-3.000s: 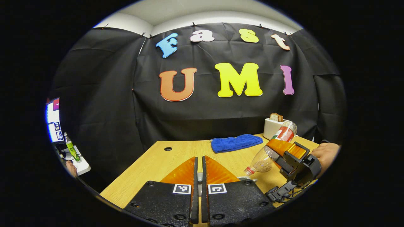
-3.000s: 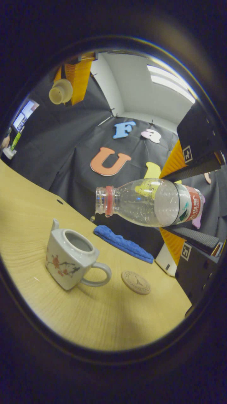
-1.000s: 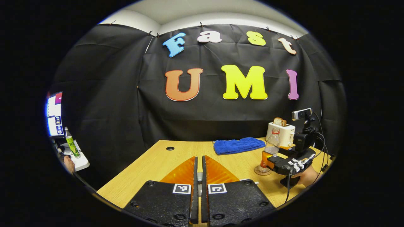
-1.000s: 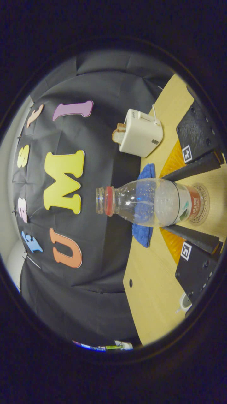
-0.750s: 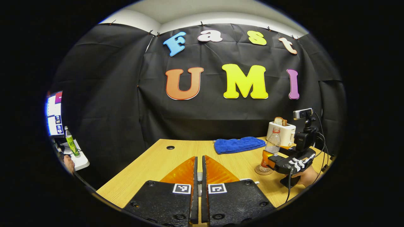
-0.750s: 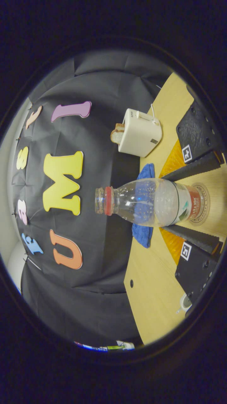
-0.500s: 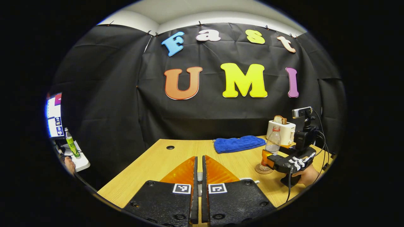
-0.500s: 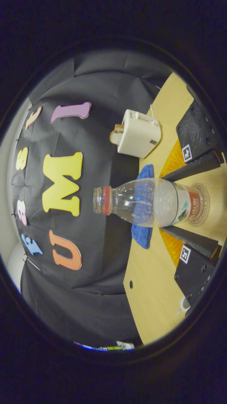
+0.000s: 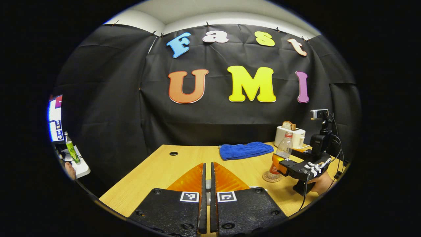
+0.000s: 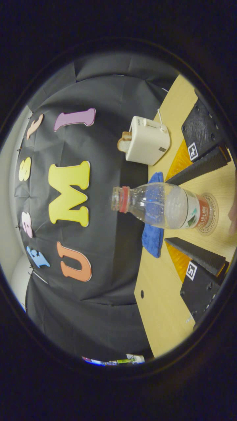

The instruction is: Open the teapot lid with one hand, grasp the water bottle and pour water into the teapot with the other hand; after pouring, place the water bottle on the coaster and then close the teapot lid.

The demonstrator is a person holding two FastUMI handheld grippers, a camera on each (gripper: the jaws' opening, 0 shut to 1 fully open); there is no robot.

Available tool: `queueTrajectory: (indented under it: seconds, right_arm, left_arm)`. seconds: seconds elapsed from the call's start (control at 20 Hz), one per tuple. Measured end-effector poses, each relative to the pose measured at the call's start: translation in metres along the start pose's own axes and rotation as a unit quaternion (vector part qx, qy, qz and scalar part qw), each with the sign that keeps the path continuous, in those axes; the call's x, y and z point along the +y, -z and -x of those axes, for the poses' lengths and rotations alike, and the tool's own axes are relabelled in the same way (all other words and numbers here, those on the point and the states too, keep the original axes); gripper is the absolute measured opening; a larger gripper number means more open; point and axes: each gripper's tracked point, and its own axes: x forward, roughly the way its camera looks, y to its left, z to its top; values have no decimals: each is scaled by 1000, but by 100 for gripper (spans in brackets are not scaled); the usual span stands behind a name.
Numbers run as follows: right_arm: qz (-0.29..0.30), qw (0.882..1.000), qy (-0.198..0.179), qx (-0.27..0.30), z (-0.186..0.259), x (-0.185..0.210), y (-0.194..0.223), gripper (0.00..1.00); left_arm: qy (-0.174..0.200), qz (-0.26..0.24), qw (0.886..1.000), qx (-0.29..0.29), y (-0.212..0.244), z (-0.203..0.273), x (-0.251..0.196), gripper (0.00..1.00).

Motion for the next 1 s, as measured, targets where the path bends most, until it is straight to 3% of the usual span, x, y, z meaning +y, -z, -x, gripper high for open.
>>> queueTrajectory:
  seconds: [0.35,0.6,0.65,1.0]
  right_arm:
    - [36,997,-7,-71,67,-36,-44,94]
    - [42,996,8,-73,106,-72,-45,97]
    - [45,996,11,-70,112,-80,-42,92]
    - [26,995,-1,-94,142,-113,-52,94]
  left_arm:
    - [31,-13,999,-4,5,-12,-34,6]
    - [57,22,998,4,16,-31,-68,7]
    - [60,23,998,8,20,-35,-74,7]
    - [79,18,997,12,47,-60,-114,7]
